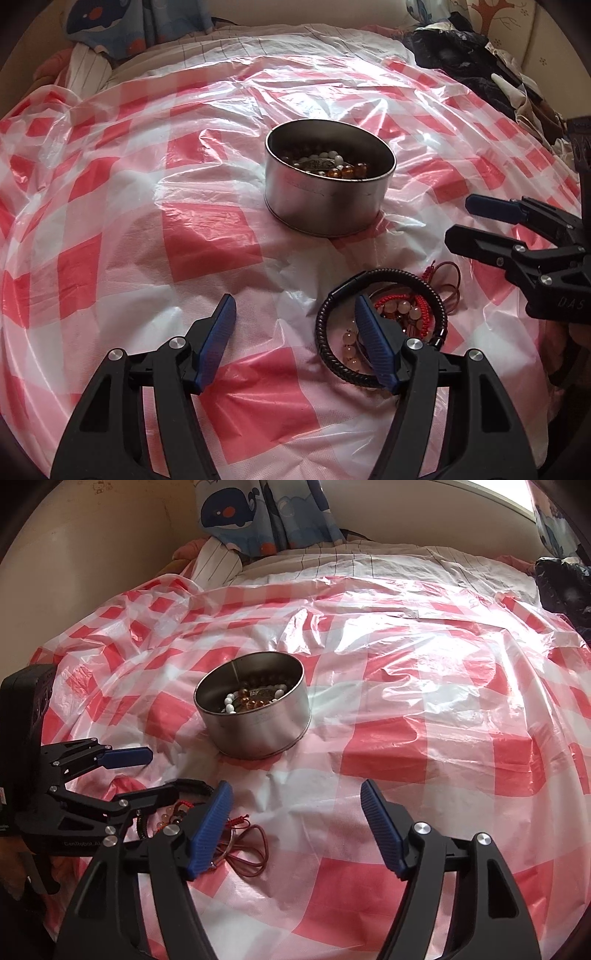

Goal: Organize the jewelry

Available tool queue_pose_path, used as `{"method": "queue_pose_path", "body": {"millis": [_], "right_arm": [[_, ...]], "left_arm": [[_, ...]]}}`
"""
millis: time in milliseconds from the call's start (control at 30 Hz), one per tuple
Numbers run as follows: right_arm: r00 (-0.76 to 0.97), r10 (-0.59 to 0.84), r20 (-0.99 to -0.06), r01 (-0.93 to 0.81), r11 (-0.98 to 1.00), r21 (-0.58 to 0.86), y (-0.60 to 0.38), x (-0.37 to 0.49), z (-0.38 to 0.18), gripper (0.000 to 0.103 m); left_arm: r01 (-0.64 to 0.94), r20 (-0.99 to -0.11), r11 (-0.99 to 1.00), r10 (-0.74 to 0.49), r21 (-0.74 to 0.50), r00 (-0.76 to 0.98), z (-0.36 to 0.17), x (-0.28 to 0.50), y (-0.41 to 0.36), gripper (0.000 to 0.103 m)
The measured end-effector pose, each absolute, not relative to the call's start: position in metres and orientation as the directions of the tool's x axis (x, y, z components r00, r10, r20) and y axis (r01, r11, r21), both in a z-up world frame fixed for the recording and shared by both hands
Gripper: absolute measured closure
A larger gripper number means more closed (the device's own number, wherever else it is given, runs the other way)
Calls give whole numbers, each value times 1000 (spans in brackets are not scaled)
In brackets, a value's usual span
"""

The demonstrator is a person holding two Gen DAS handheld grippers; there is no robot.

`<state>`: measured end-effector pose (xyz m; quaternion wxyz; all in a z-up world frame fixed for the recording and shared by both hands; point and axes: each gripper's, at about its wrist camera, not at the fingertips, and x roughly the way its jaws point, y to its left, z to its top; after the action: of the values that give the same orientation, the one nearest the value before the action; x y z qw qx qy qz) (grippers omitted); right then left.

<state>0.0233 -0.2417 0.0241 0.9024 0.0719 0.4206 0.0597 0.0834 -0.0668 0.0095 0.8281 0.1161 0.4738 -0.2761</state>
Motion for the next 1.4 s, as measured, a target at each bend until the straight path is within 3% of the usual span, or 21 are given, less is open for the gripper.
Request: {"method": "queue_pose_path", "body": {"millis": [33,100,200,333,433,567,767,867,967,1100,1300,1400], "right_arm": [[638,171,-751,-49,982,182,-242,24,24,34],[636,168,-753,-48,983,179,-242,24,24,34],[632,149,-760,-31,985,167,-245,25,23,34],[632,123,-765,22,984,177,-259,26,22,32],[632,147,-761,13,980,199,-261,26,23,32],[584,205,-785,-95,978,185,-238,28,17,32],[599,252,-760,-214,965,151,-211,21,22,32],[602,292,-743,-278,949,147,-198,17,26,32],[583,279,-763,-299,947,118,-188,18,20,32],[573,290,-767,-318,941,118,-182,23,18,32],[554,307,-774,-365,925,106,-156,38,15,32],[537,304,-787,-353,928,118,-146,53,8,32]], "left_arm": [[569,-847,820,-345,-62,405,9,82,-68,42],[577,-847,814,-356,-72,395,8,83,-69,60],[616,-853,786,-358,-57,378,6,79,-76,81],[622,-847,783,-341,-16,407,10,77,-77,93],[537,-824,843,-300,7,482,18,88,-62,95],[483,-819,874,-314,-53,479,22,101,-46,95],[480,-829,876,-299,-42,474,17,102,-47,94],[504,-852,862,-295,-42,433,6,102,-53,88],[537,-850,843,-269,20,454,4,96,-63,92],[482,-817,873,-331,-76,472,16,102,-47,96],[360,-738,870,-481,-337,473,32,113,-7,96],[342,-731,869,-488,-357,477,34,114,-1,96]]}}
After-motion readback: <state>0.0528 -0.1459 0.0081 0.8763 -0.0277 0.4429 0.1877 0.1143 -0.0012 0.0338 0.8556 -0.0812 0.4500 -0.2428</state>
